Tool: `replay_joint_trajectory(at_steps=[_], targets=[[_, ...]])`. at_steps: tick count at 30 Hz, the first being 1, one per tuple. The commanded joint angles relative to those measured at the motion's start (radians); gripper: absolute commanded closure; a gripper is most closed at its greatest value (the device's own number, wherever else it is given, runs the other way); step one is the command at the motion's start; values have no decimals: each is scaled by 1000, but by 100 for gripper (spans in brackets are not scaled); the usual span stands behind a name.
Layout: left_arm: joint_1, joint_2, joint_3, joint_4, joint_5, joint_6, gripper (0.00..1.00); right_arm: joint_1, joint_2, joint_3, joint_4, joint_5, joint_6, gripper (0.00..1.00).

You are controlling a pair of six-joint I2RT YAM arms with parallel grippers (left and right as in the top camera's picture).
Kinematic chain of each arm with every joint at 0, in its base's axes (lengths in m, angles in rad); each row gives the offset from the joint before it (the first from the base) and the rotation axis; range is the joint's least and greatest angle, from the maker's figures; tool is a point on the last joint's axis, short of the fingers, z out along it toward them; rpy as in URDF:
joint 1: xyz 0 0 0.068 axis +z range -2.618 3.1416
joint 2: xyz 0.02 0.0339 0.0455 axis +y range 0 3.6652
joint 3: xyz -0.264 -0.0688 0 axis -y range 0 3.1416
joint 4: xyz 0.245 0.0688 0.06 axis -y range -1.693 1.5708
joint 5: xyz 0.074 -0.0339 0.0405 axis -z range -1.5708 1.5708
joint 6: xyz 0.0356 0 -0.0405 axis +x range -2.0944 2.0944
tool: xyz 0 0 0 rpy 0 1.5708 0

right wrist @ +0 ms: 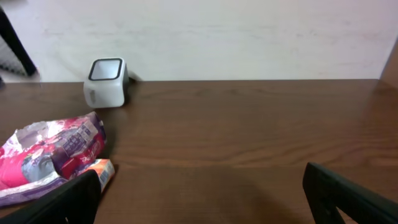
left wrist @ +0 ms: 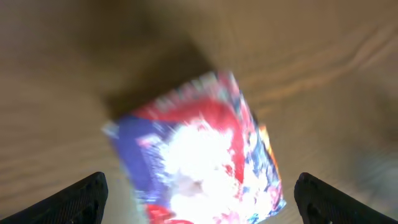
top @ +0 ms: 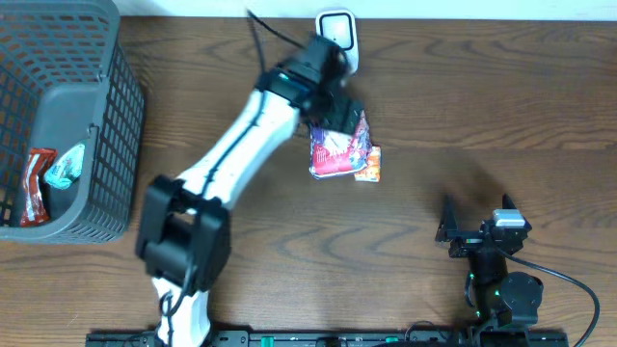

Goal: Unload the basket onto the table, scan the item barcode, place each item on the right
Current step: 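Move the pink bag under the scanner and drop it on the table, then reach the left gripper into the basket and grasp the green pouch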

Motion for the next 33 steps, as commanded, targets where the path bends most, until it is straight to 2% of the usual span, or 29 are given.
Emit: replay_joint_trajectory(at_steps=[1, 8, 12, 15, 18, 24, 25, 26, 27, 31, 33], targets=[[72, -161, 70, -1, -14, -2, 5, 4, -3, -2, -4, 4, 14, 1], [211, -320, 70, -89, -14, -2, 7, 4, -3, -2, -4, 4, 14, 1], [260, -339, 70, -178, -83, -1, 17, 4, -3, -2, -4, 4, 14, 1], [285, -334, 63, -237, -151, -1, 31, 4, -3, -2, -4, 4, 14, 1], [294, -331, 50, -275, -152, -1, 36, 4, -3, -2, -4, 4, 14, 1], [301, -333, 50, -279, -156, 114, 35, 4, -3, -2, -4, 4, 14, 1], [308, -333, 53, -280, -165, 129, 32, 4, -3, -2, -4, 4, 14, 1], [315, -333, 58, -280, -185, 130, 22, 4, -3, -2, -4, 4, 14, 1], [330, -333, 68, -278, -221, 130, 18, 4, -3, -2, -4, 4, 14, 1], [384, -335, 105, -254, -342, 130, 9, 4, -3, -2, -4, 4, 14, 1], [426, -336, 130, -235, -394, 130, 8, 4, -3, -2, -4, 4, 14, 1]])
